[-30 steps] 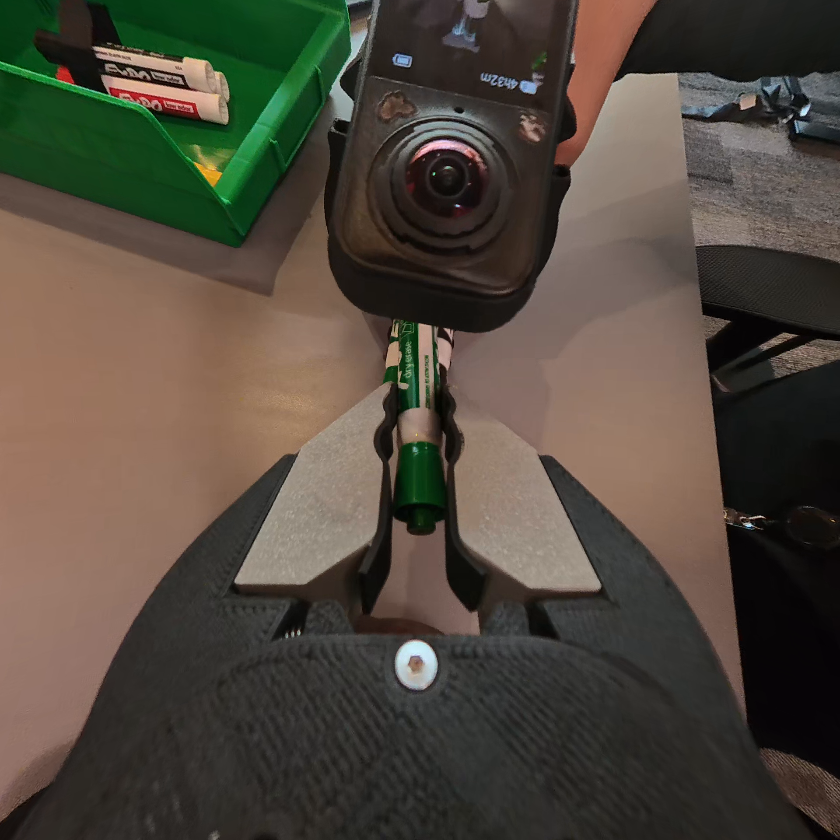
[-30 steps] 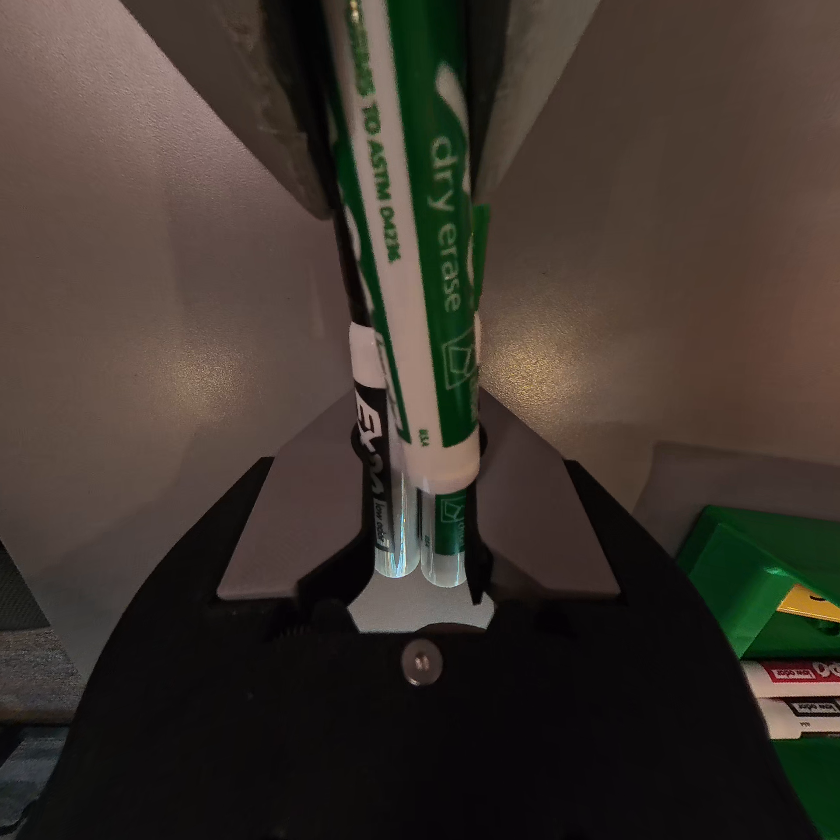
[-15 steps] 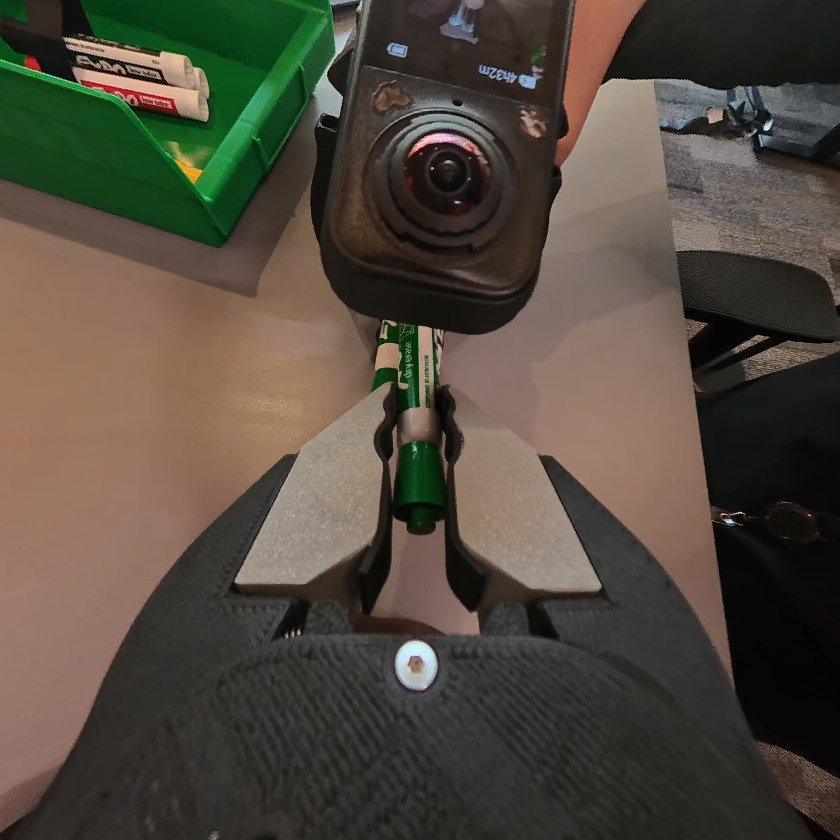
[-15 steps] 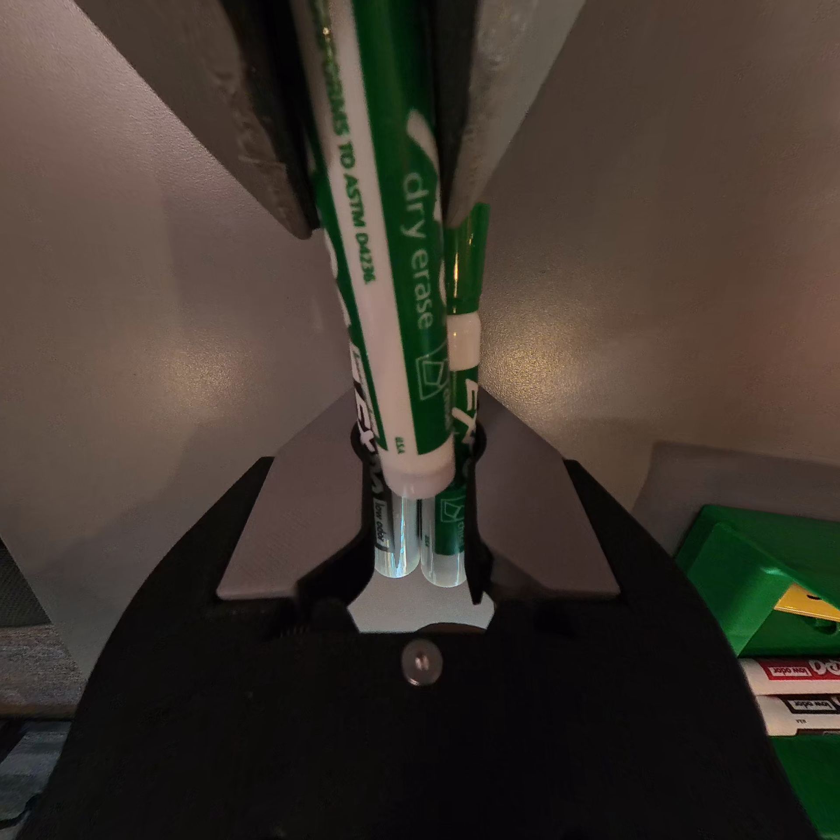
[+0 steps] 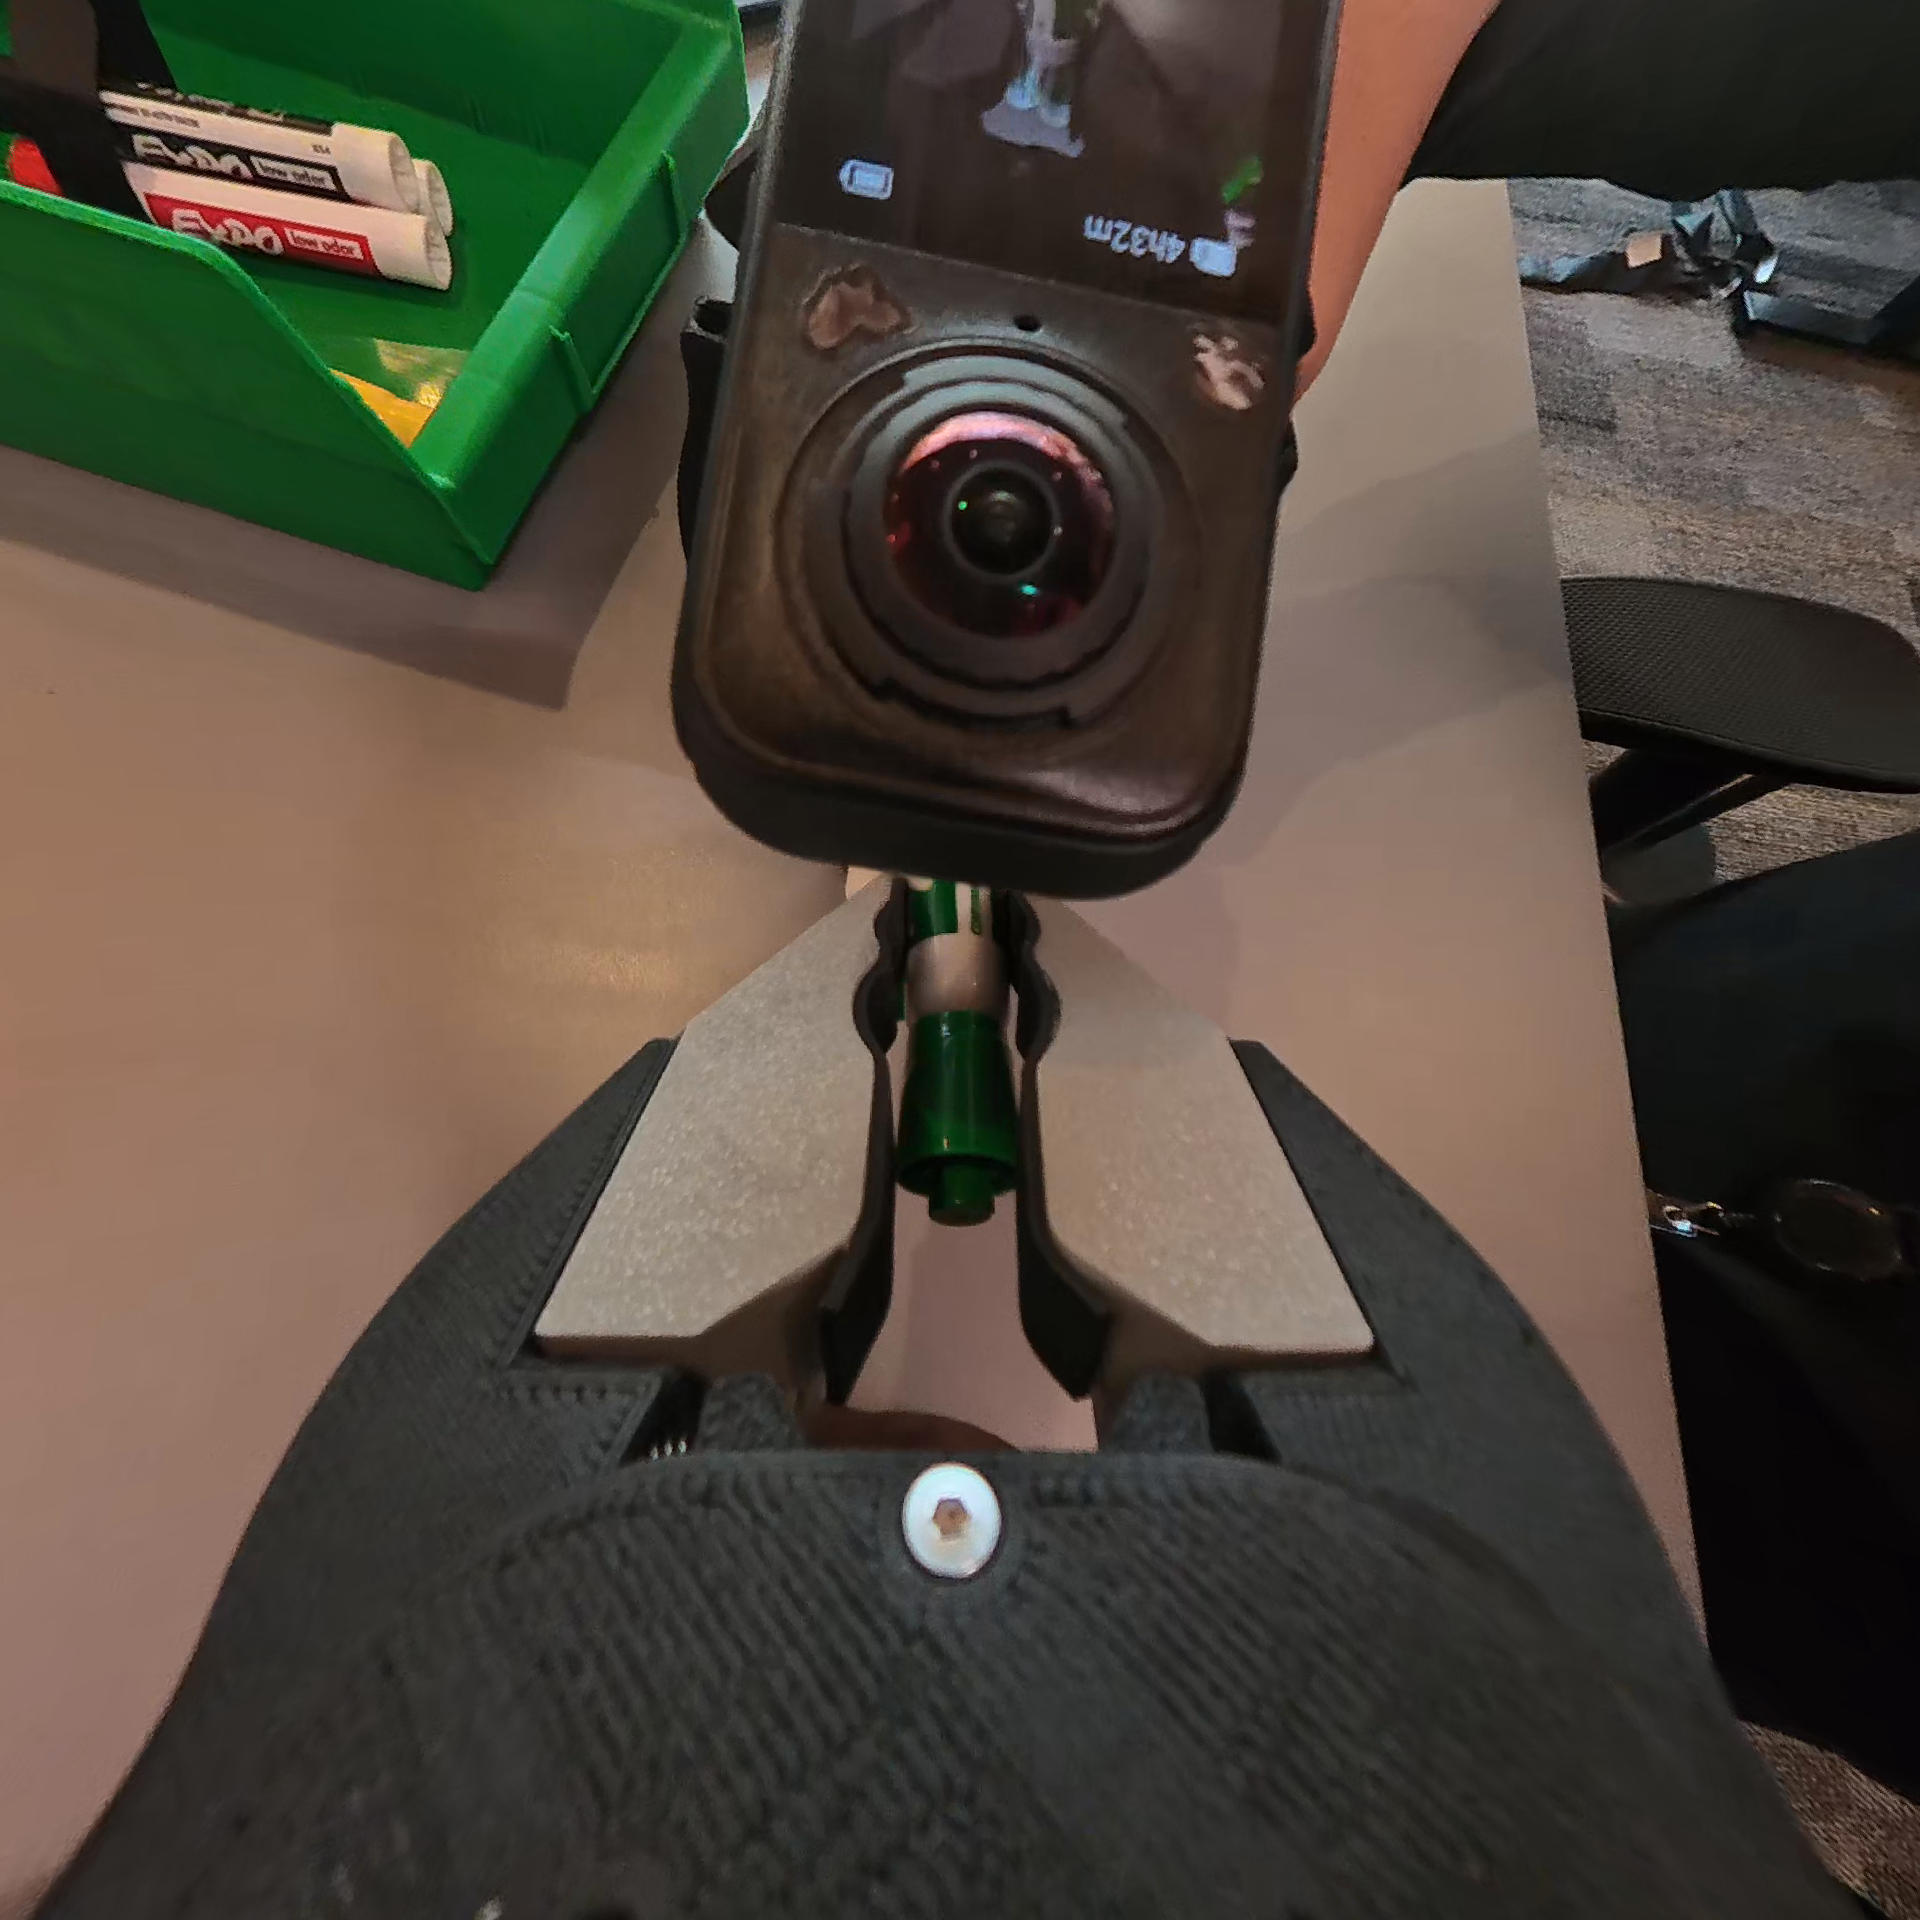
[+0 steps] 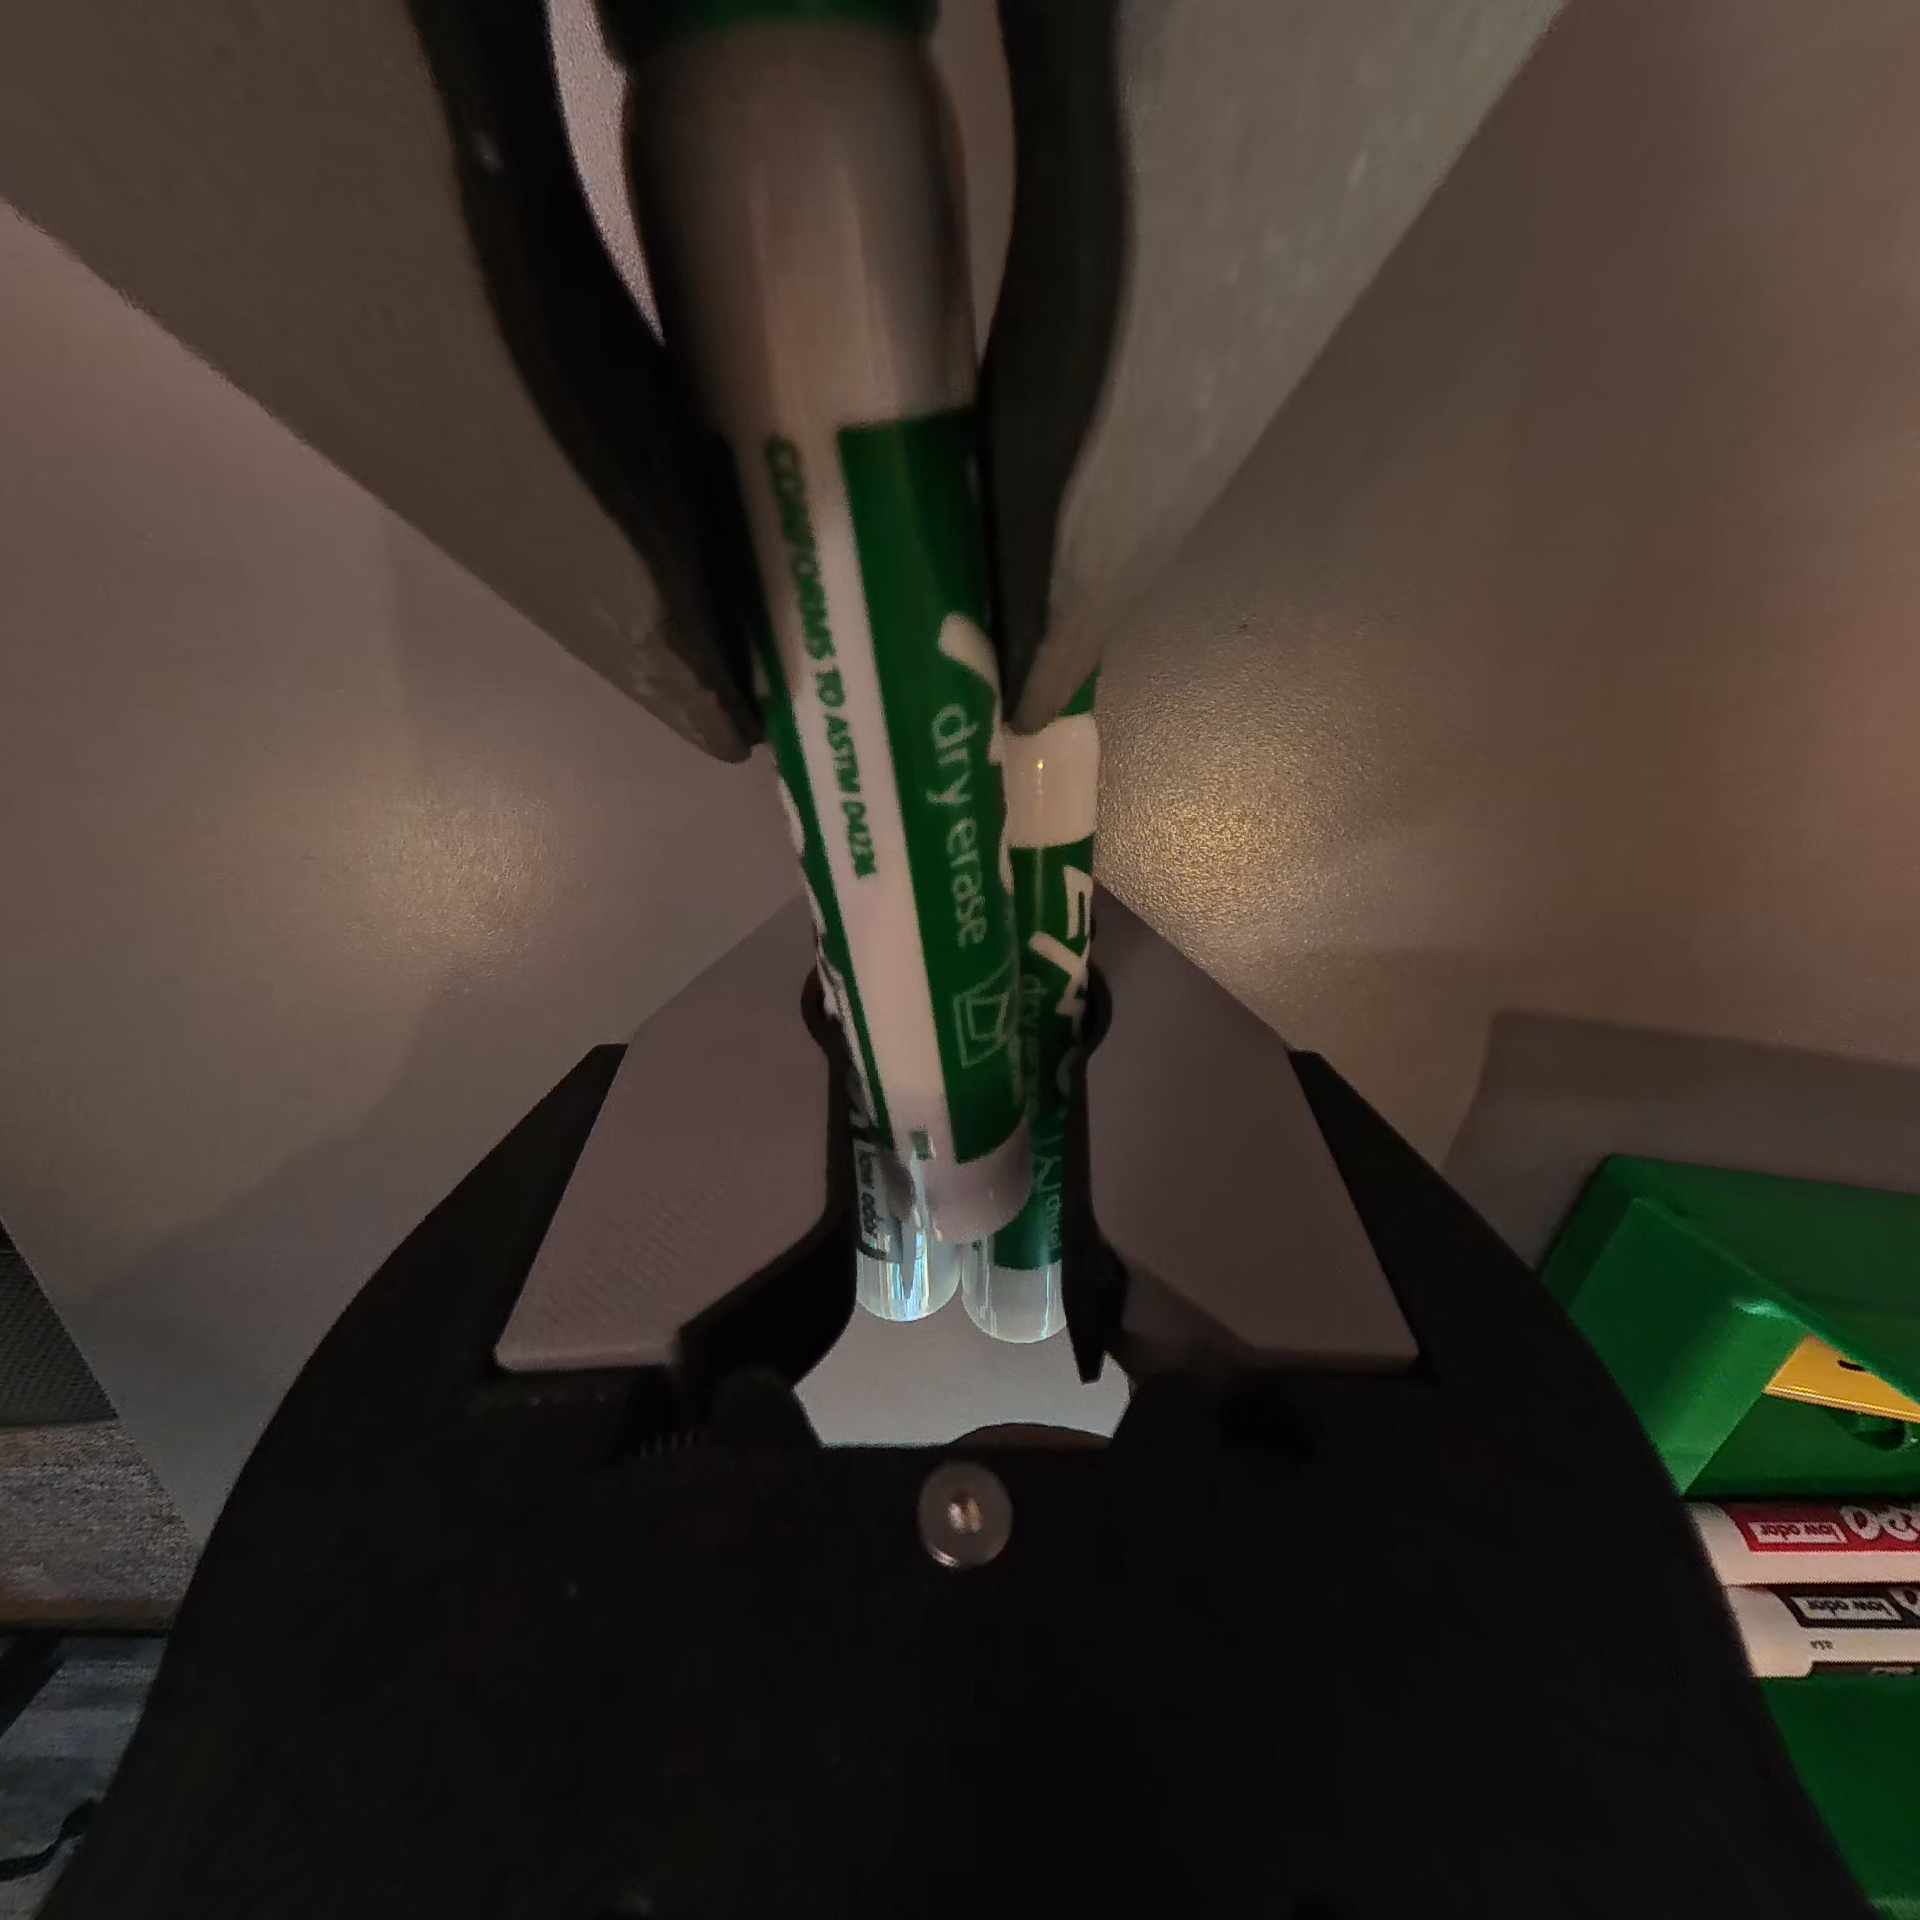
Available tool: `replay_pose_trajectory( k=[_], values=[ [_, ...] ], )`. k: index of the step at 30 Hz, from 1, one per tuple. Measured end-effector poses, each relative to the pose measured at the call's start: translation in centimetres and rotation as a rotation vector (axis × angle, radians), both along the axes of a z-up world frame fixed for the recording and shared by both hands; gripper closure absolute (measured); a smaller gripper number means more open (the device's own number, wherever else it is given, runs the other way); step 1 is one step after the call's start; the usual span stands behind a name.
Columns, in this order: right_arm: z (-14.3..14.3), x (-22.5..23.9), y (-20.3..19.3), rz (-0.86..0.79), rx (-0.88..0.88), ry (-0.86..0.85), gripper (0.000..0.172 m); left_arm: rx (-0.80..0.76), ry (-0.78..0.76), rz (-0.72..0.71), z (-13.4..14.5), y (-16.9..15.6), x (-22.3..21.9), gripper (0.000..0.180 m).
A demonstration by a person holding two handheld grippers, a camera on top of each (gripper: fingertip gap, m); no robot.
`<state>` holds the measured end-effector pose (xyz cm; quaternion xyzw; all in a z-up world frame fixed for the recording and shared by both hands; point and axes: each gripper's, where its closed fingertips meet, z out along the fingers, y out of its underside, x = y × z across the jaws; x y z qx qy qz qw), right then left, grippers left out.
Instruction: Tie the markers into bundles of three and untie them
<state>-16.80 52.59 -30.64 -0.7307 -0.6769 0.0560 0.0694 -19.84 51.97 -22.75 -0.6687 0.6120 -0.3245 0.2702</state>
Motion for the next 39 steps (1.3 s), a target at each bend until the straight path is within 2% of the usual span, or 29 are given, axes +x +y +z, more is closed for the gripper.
replay_pose_trajectory(
  k=[1,9,11,22,24,29,31,33,35,39],
  values=[
    [0.0,0.0,0.0,0.0,0.0,0.0,0.134,-0.002,0.0,-0.002,0.0,0.0,0.1,0.164],
    [0.0,0.0,0.0,0.0,0.0,0.006,0.134,-0.01,-0.012,0.006,-0.4,-0.1,1.1,0.164],
    [0.0,0.0,0.0,-0.001,0.0,0.006,0.134,-0.008,-0.012,0.016,-0.3,0.0,1.1,0.15],
    [0.0,-0.1,0.0,-0.001,0.002,0.014,0.134,-0.003,-0.073,0.076,1.6,1.3,-1.6,0.147],
    [0.0,-0.1,0.0,-0.006,0.002,0.019,0.134,0.005,-0.03,0.098,0.4,2.0,-3.0,0.148],
    [0.0,-0.1,0.0,-0.009,0.003,0.028,0.134,0.107,0.156,0.22,-5.3,6.2,-7.0,0.147],
    [0.0,-0.1,0.0,-0.011,0.003,0.026,0.134,0.134,0.186,0.24,-6.4,7.6,-7.8,0.147],
    [0.0,-0.1,0.0,-0.013,0.003,0.026,0.134,0.182,0.207,0.251,-6.7,9.2,-8.4,0.144],
    [0.0,0.0,0.2,0.004,0.021,0.025,0.156,0.227,0.213,0.241,-6.5,10.5,-8.5,0.144],
    [0.1,-0.2,0.2,-0.017,0.006,0.068,0.156,0.271,0.209,0.223,-5.8,12.4,-7.7,0.143]
  ],
)
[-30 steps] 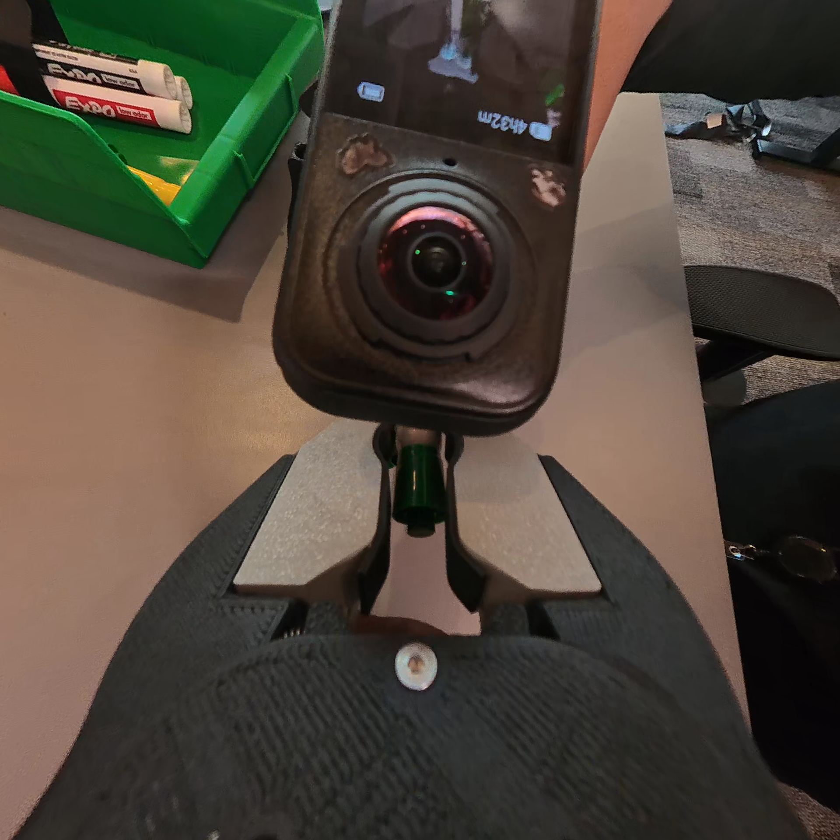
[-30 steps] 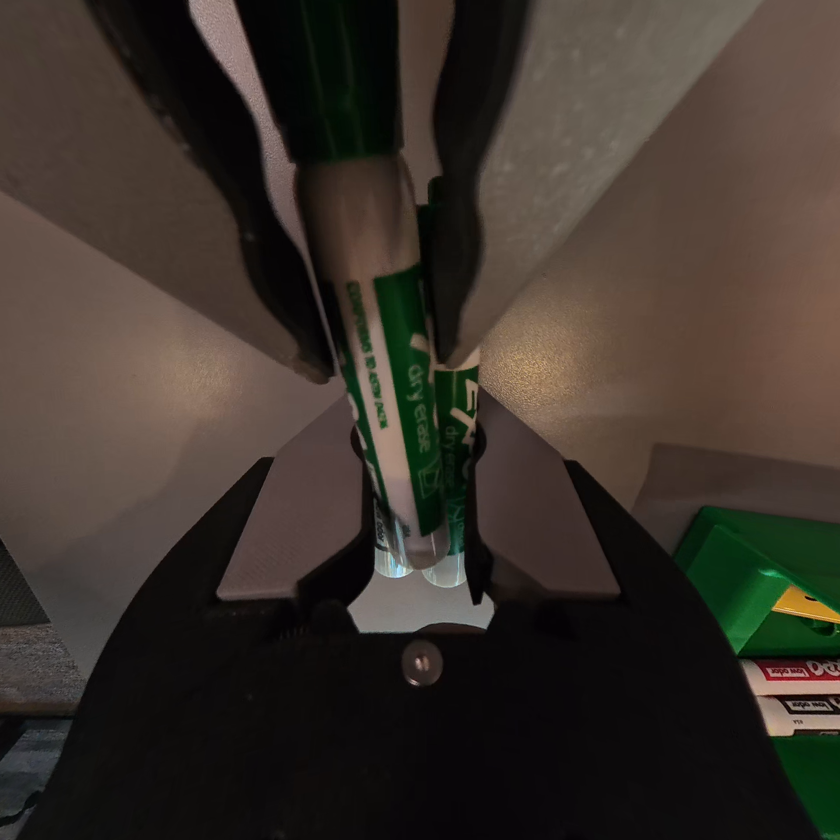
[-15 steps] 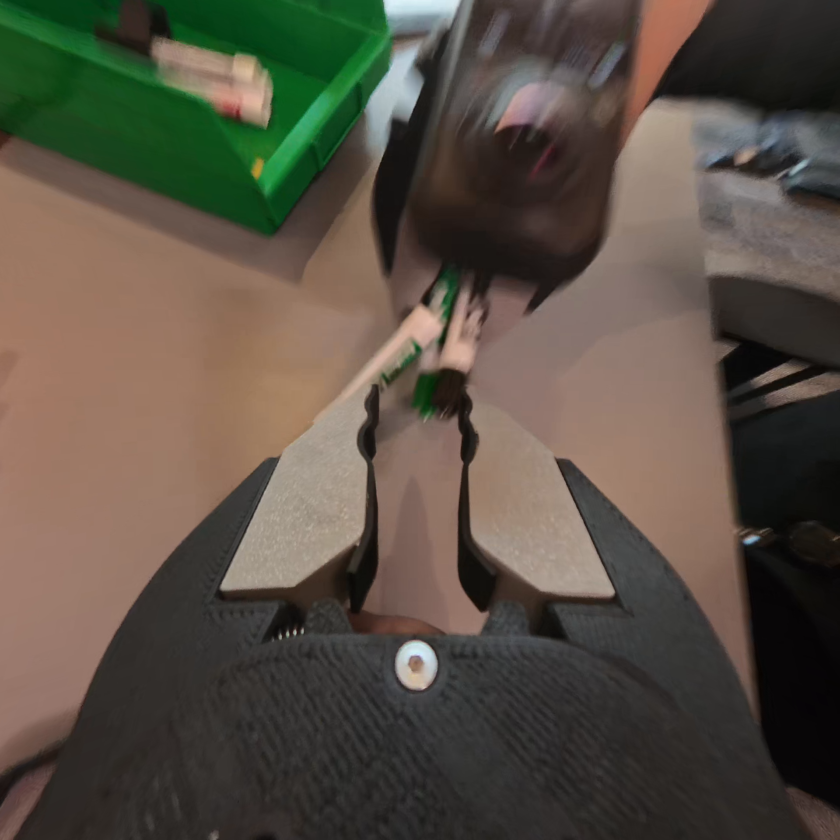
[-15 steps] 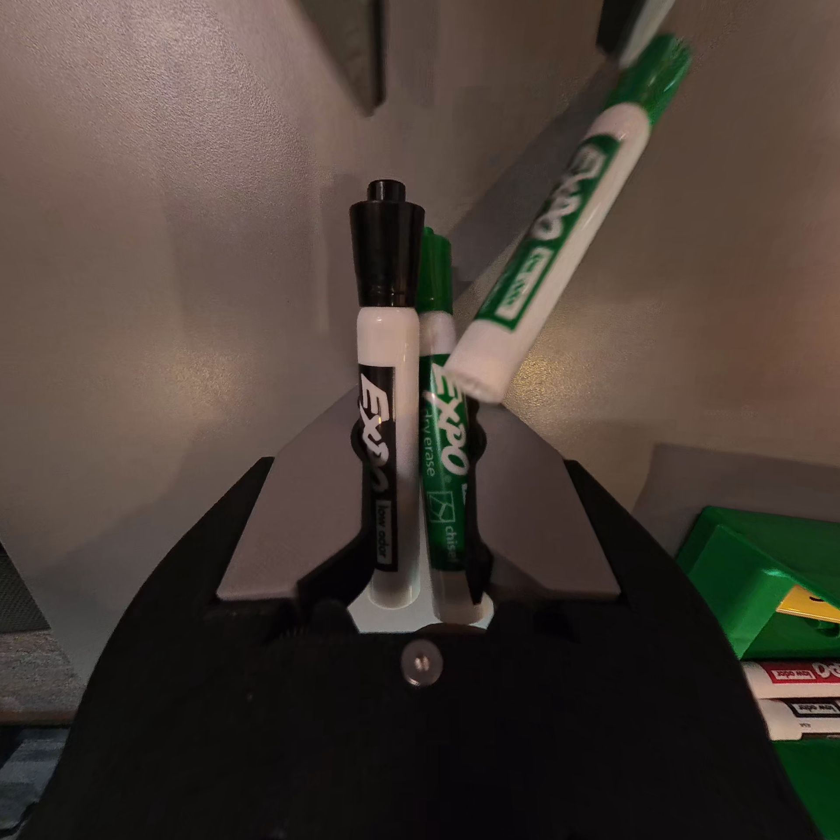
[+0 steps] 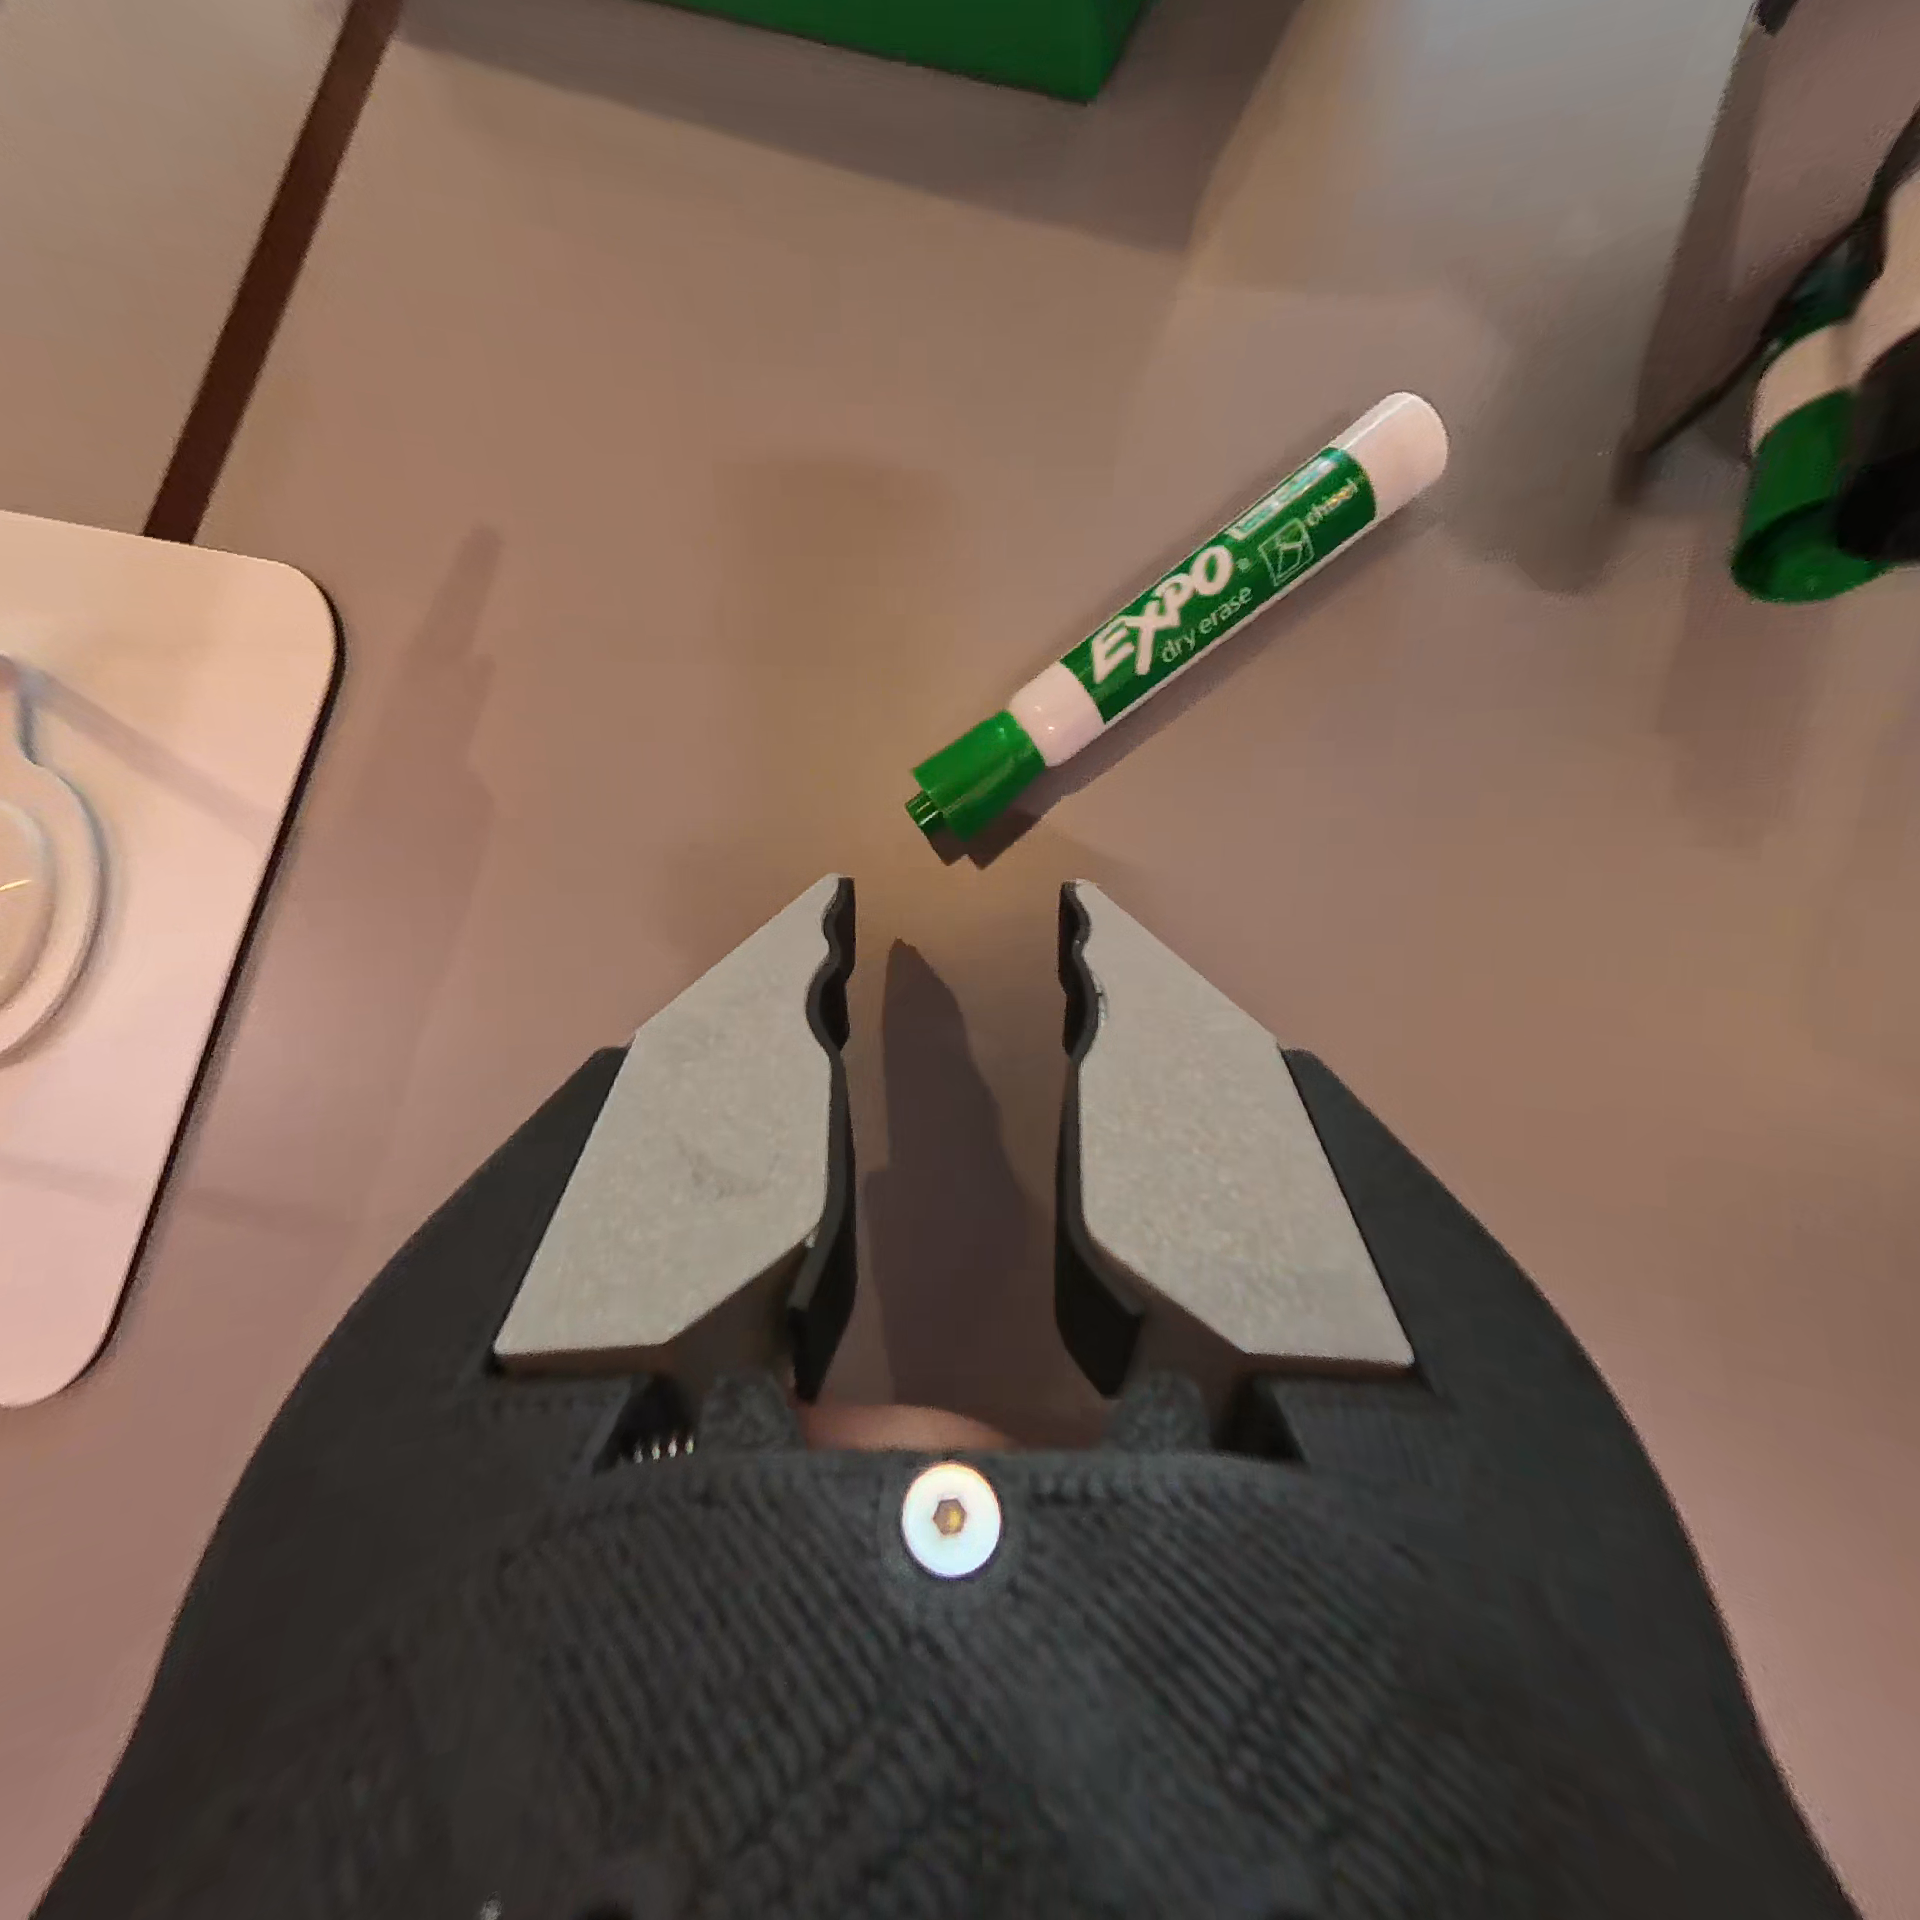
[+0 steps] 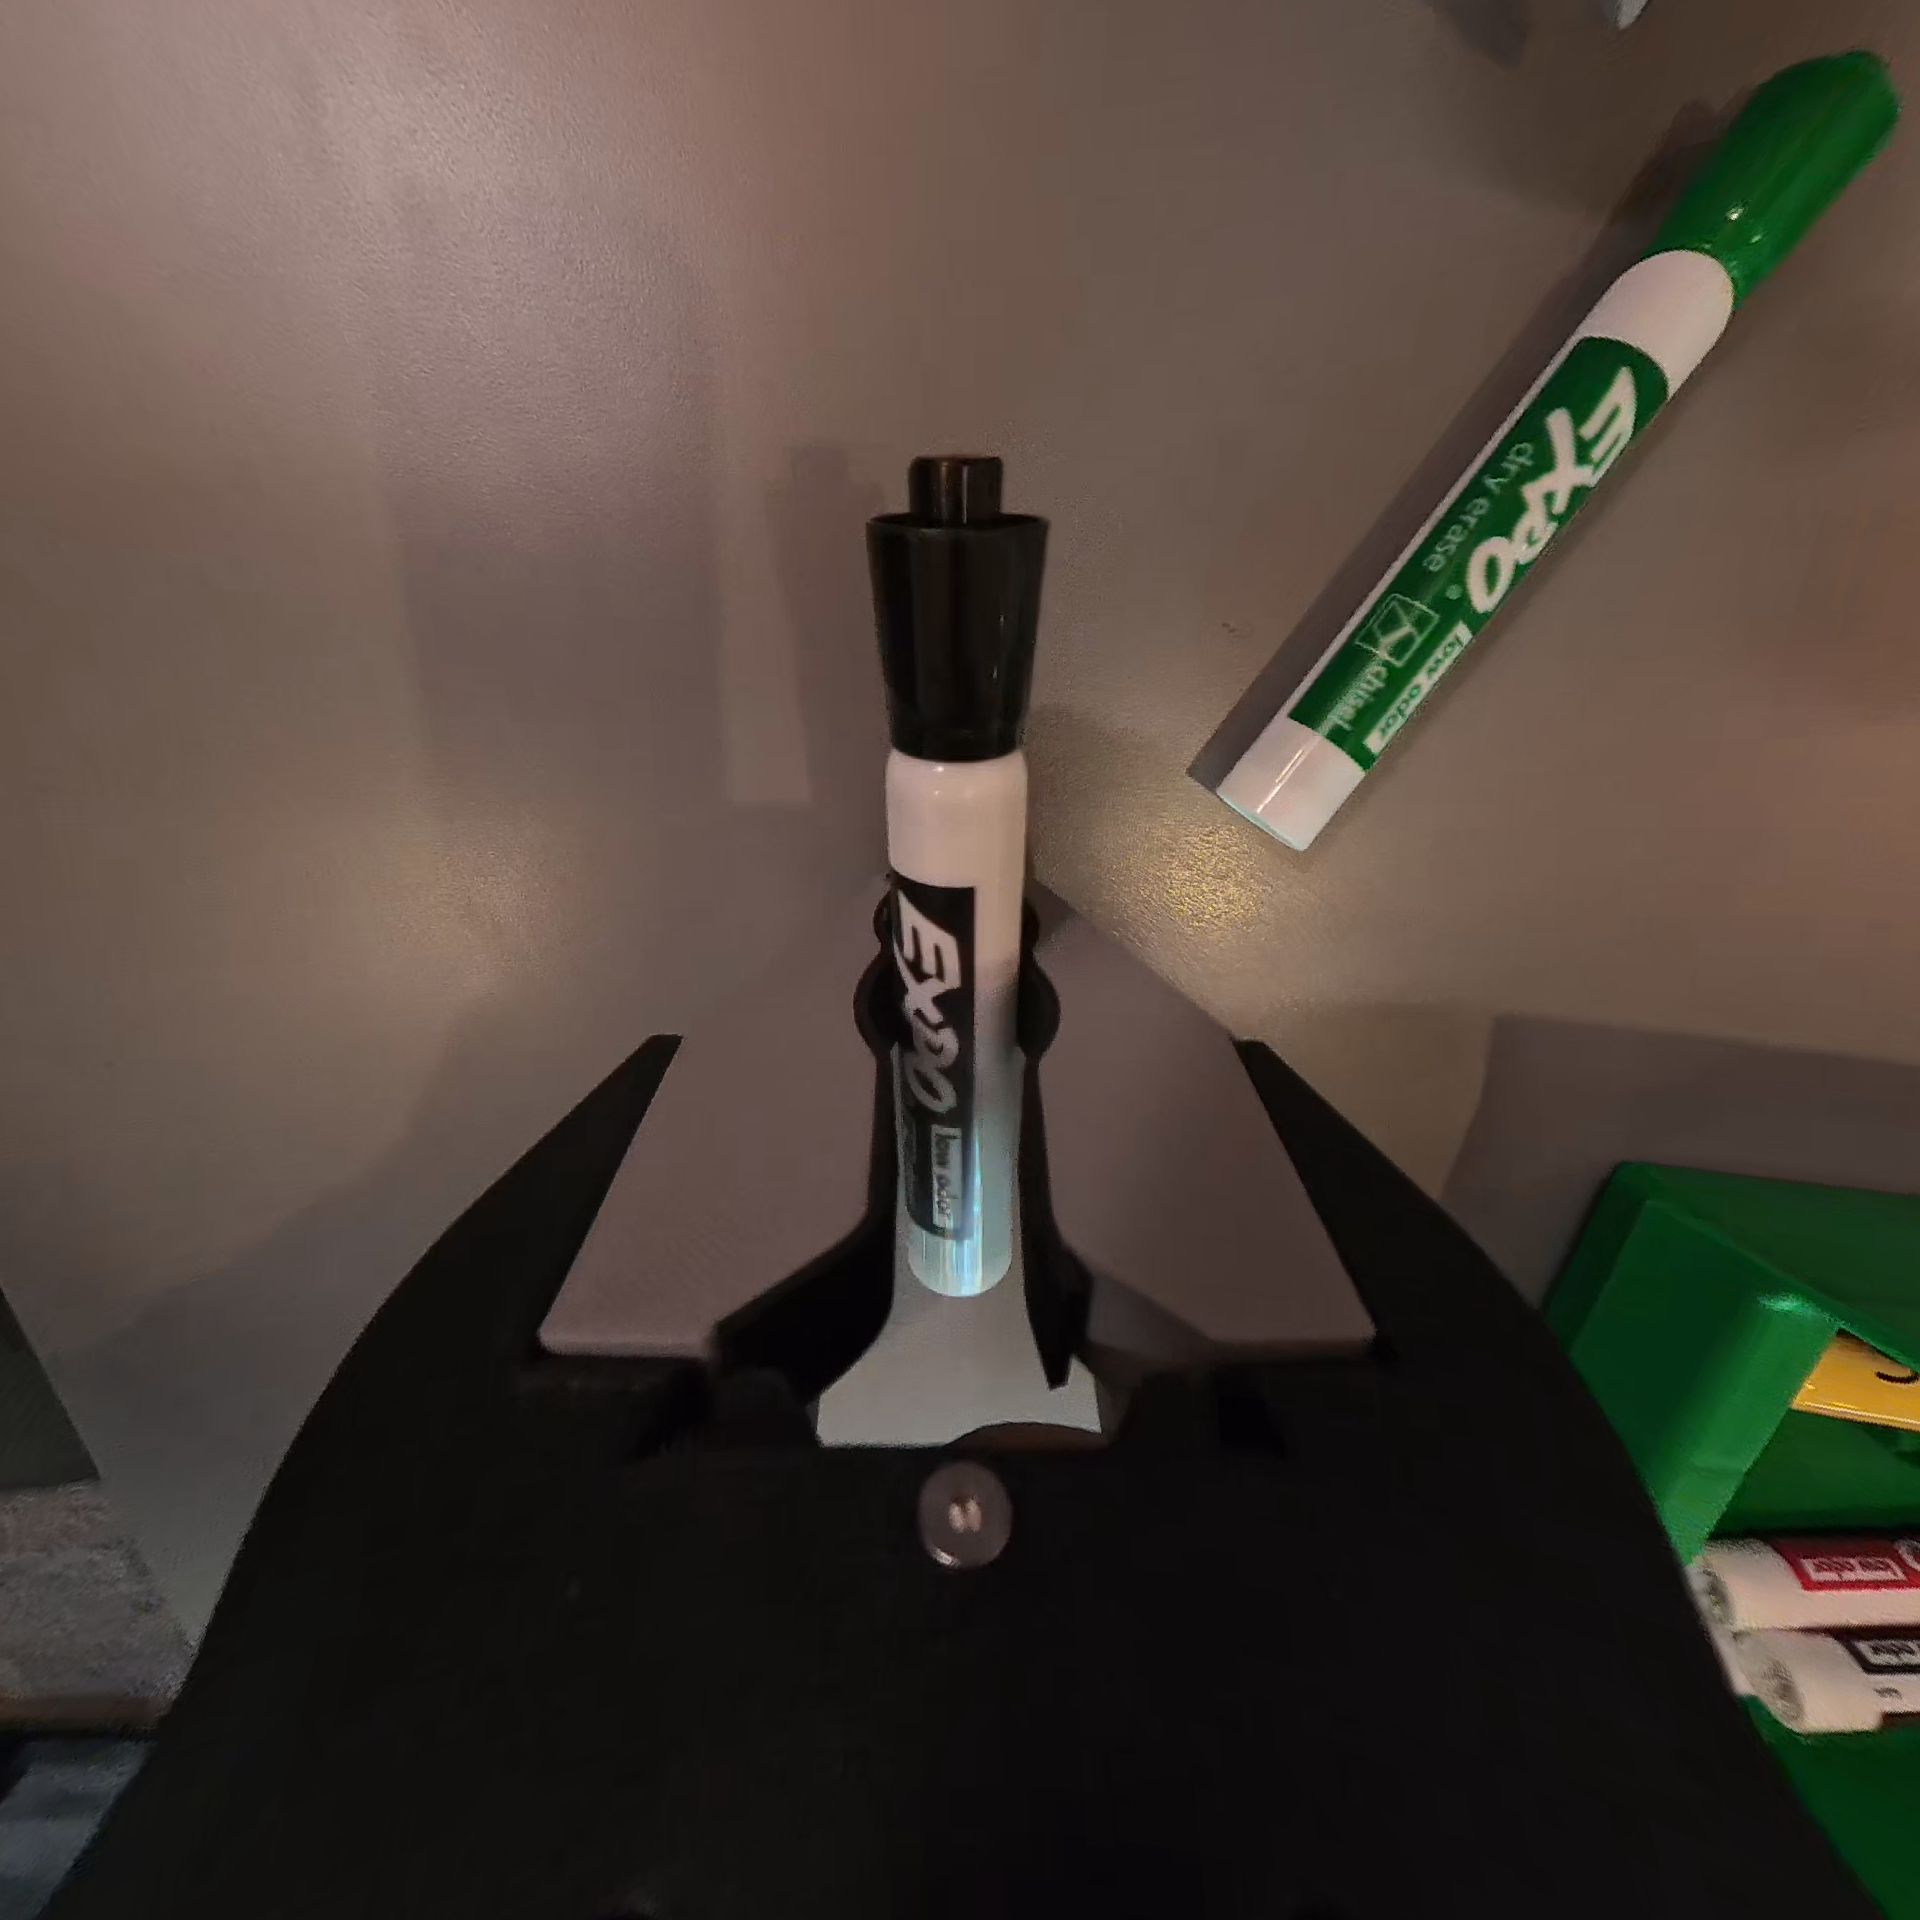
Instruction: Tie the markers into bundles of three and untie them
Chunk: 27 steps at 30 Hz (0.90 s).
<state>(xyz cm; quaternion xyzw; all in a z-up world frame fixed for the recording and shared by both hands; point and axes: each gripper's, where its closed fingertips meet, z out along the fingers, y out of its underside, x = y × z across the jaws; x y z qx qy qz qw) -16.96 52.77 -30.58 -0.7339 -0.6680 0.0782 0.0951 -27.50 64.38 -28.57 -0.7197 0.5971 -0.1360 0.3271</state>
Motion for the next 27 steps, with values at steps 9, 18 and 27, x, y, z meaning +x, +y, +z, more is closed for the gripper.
replay_pose_trajectory(
  k=[9,18,27],
  values=[
    [0.0,0.0,0.2,-0.014,-0.007,0.038,0.156,0.06,0.005,-0.019,-0.9,1.0,2.2,0.143],
    [0.1,-0.5,0.3,-0.034,0.026,0.078,0.156,-0.058,-0.056,-0.137,-1.3,1.1,5.8,0.141],
    [0.6,-2.6,1.4,-0.088,0.084,0.468,0.157,-0.132,-0.153,-0.119,-1.5,0.0,7.0,0.16]
  ],
)
